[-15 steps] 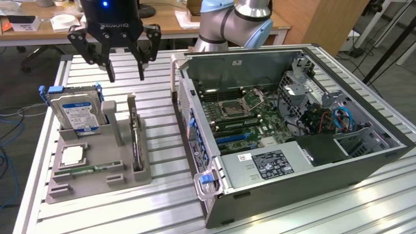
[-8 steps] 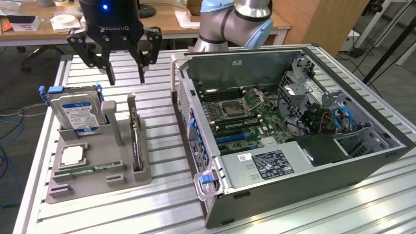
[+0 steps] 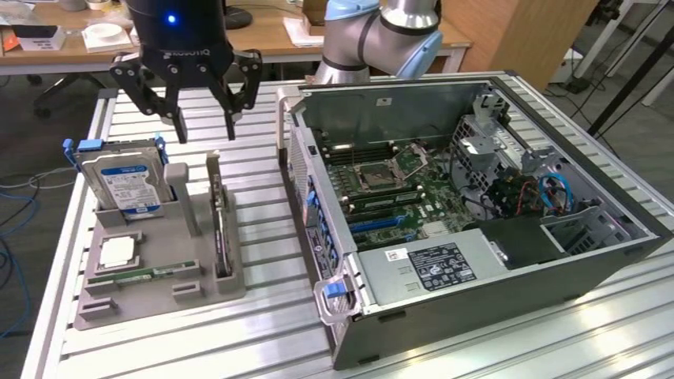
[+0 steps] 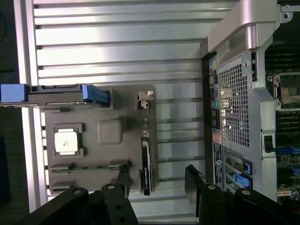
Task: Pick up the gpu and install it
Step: 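Pick up the gpu and move the gpu toward the slot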
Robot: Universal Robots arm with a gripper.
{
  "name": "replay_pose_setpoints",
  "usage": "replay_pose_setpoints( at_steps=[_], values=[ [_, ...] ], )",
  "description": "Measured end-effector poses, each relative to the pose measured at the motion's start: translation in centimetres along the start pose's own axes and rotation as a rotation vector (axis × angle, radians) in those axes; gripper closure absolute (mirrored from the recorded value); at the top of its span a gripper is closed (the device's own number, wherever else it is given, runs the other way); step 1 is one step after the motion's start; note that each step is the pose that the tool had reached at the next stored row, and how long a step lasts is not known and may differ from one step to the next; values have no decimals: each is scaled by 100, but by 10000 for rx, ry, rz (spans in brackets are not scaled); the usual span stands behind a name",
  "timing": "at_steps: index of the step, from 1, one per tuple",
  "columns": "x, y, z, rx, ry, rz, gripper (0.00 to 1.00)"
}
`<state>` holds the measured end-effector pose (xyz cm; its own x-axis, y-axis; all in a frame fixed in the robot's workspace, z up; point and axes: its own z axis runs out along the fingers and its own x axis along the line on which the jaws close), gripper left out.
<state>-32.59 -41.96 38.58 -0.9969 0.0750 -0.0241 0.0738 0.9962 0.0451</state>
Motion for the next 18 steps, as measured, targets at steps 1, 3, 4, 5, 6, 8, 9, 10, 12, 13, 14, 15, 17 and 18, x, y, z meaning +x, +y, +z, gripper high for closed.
replay_pose_setpoints(
  at_steps=[1,3,4,5,6,8,9,10,12,13,14,15,17,18],
  values=[
    [0,-5,8,1,0,-1,41],
    [-1,-15,25,0,0,-1,41],
    [-1,-20,34,0,0,-1,41],
    [-1,-24,41,0,0,-1,41],
    [0,-26,44,1,1,1,41],
    [0,-26,45,0,2,1,41],
    [-1,-26,46,0,1,0,41],
    [-1,-26,46,-2,1,-1,41],
    [-1,-26,51,-5,-2,-1,41],
    [-1,-27,58,-5,-3,-1,41],
    [0,-28,68,-4,-1,-1,41],
    [0,-28,84,-3,0,-1,41],
    [0,-36,120,-3,0,-3,41],
    [0,-41,138,-4,-1,-3,41]
  ],
)
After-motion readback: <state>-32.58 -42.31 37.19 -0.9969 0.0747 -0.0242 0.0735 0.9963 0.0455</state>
